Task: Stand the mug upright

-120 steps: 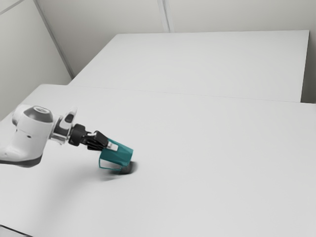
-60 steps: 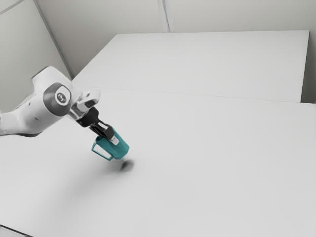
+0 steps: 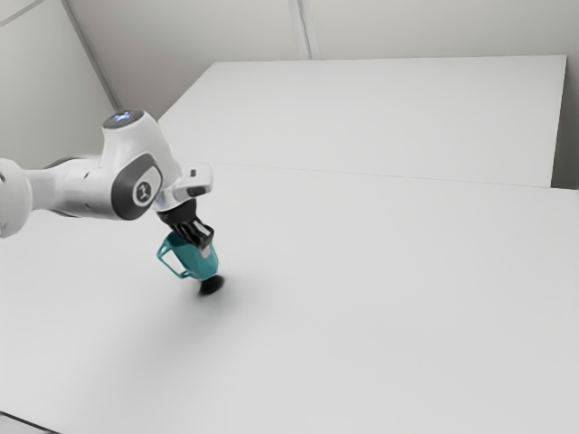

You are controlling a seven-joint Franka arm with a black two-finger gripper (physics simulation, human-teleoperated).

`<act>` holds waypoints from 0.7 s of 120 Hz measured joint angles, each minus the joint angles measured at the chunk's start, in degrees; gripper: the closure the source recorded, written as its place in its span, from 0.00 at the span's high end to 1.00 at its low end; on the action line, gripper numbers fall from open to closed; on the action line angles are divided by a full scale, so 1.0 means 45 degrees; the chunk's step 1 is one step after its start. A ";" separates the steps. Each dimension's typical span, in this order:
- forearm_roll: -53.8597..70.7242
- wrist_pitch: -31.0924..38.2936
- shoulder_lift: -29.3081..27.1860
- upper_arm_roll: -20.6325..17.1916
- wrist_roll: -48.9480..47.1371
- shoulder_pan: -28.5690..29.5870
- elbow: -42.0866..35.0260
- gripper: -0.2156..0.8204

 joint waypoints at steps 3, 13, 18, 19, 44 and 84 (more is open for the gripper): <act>0.0043 0.0015 0.0051 -0.0002 -0.0157 0.0001 0.0011 0.06; 0.0137 0.0056 0.0273 -0.0006 -0.0639 0.0040 0.0029 0.06; 0.0165 0.0073 0.0358 -0.0008 -0.0857 0.0060 0.0029 0.06; 0.0170 0.0076 0.0372 -0.0008 -0.0898 0.0064 0.0029 0.06; 0.0224 0.0300 0.0733 -0.0022 -0.1769 0.0125 0.0030 0.06; 0.0233 0.0475 0.1203 0.0015 -0.2649 0.0098 0.0205 0.06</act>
